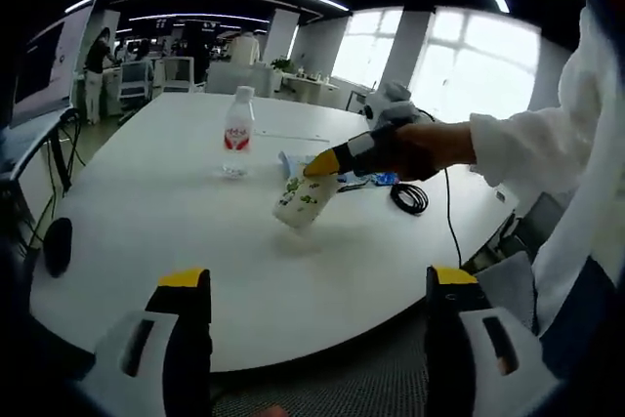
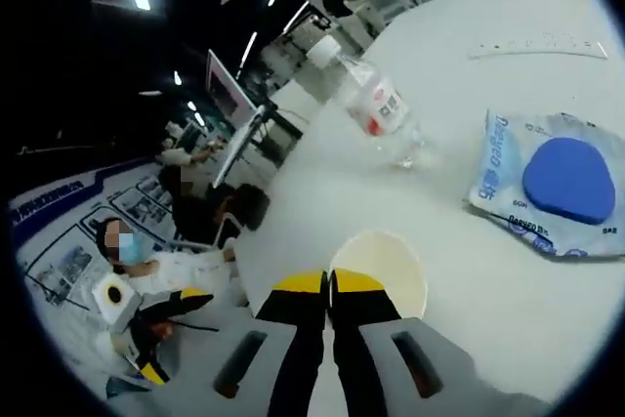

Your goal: Arrange the tabletop items into an orderly group along one side of the table until the central work area is clear of visible clutter.

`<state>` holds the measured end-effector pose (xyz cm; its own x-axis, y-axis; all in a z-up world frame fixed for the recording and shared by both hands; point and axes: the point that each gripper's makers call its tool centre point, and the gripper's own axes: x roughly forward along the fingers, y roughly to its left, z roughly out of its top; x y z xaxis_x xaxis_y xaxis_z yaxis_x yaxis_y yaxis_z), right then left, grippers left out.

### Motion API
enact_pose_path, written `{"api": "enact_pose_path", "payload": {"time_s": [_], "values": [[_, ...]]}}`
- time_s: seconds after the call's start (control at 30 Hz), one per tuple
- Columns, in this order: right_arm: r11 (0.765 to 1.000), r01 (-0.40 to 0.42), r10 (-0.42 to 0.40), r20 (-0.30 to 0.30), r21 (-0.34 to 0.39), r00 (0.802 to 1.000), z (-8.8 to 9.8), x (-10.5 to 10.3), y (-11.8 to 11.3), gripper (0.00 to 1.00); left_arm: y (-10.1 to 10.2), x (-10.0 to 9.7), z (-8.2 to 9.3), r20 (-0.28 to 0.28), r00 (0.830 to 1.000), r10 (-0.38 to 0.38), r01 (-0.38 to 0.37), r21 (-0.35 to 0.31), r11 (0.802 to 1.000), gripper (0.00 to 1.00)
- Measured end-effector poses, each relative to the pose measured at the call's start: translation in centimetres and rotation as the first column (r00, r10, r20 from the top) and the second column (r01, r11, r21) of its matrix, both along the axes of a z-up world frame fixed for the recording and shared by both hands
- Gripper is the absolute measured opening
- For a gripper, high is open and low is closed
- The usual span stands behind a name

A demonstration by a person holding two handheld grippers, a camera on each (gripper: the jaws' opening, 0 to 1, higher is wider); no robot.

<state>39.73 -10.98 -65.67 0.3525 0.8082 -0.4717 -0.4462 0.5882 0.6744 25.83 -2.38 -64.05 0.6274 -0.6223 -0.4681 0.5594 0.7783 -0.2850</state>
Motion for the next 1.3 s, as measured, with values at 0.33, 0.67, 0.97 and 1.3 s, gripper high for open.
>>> {"api": "enact_pose_path", "payload": {"time_s": [0.33,0.67,0.97,1.3], "values": [[0.993,-0.034,0.048,0.128,-0.11,0.991,1.3,3.5,-0.1,0.0,0.8,0.5,0.8,0.011,0.999,0.052,-0.052,-0.061,0.997,0.94],[0.966,-0.078,0.14,0.244,-0.247,0.96,1.6,6.3,0.2,0.0,0.5,0.3,0.6,0.016,0.999,0.04,-0.039,-0.038,0.999,0.94],[0.924,-0.073,0.201,0.315,-0.376,0.928,0.6,9.2,-0.7,0.0,0.6,0.3,0.8,0.0,0.999,0.043,-0.043,-0.069,0.997,0.9],[0.864,-0.062,0.28,0.374,-0.5,0.884,-1.1,11.3,-1.0,0.0,0.8,0.4,0.6,-0.009,0.999,0.05,-0.051,-0.079,0.996,0.87]]}}
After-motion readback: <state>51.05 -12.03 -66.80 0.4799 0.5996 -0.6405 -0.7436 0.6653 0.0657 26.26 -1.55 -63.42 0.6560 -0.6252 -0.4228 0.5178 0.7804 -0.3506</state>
